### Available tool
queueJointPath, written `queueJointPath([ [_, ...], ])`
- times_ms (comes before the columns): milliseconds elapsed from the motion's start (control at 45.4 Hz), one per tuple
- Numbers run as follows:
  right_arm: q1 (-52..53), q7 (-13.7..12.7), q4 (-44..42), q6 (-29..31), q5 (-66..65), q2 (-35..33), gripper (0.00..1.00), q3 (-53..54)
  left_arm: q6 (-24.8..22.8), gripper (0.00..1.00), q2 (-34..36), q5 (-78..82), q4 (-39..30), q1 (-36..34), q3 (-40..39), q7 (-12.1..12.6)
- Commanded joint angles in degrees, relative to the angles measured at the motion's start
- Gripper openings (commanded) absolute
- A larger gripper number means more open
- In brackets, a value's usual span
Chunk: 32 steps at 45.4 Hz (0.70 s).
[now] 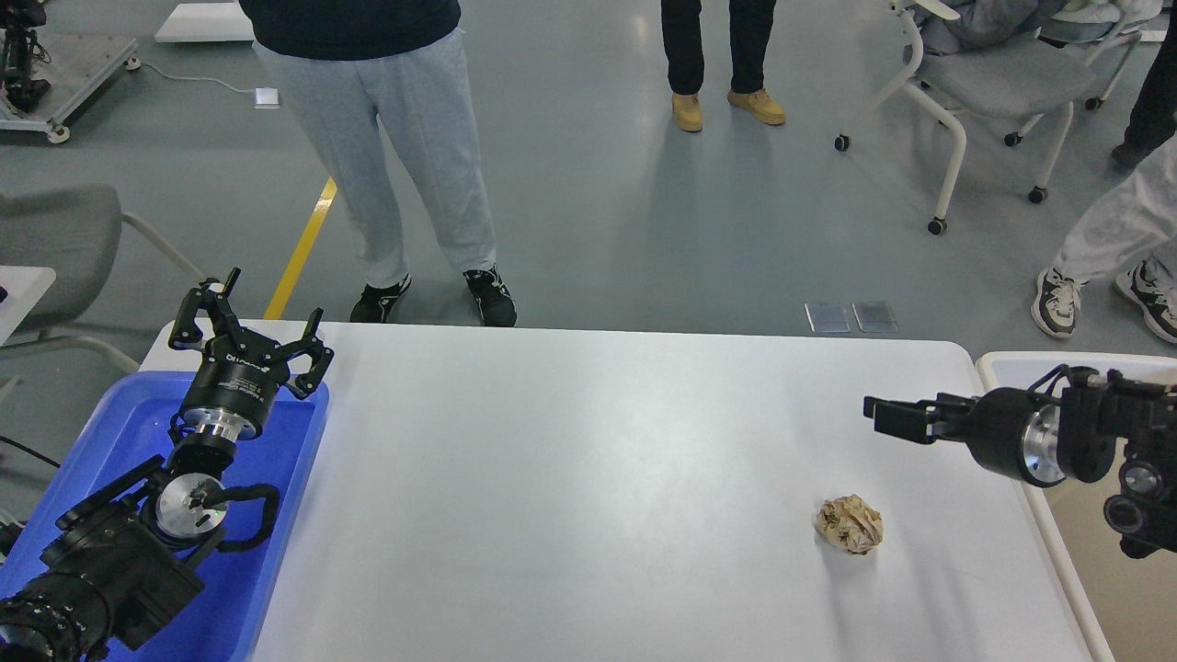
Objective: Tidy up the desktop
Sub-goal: 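Lower the open right gripper onto the tan crumpled piece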
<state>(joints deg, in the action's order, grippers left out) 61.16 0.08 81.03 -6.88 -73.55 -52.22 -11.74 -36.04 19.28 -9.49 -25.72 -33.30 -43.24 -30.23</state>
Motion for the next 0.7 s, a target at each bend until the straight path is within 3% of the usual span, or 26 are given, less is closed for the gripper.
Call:
queueJointPath([
  [0,1.94,0.62,-0.44,-2.44,-5.99,3.88,0.99,-7.16,0.0,1.0,0.06,0.0,-0.03,-0.01,0.0,0.0],
  [286,-0.87,0.97,-6.58,-2.35,-8.1,10.12,0.99,-9.71,0.0,1.0,-0.03,0.0,-0.03,-0.01,0.0,0.0],
  [683,-7.72,2.2,-13.53,-2.7,-10.12,13.64,0.99,-7.86,0.0,1.0,-0.03,0.0,-0.03,-0.01,0.0,0.0],
])
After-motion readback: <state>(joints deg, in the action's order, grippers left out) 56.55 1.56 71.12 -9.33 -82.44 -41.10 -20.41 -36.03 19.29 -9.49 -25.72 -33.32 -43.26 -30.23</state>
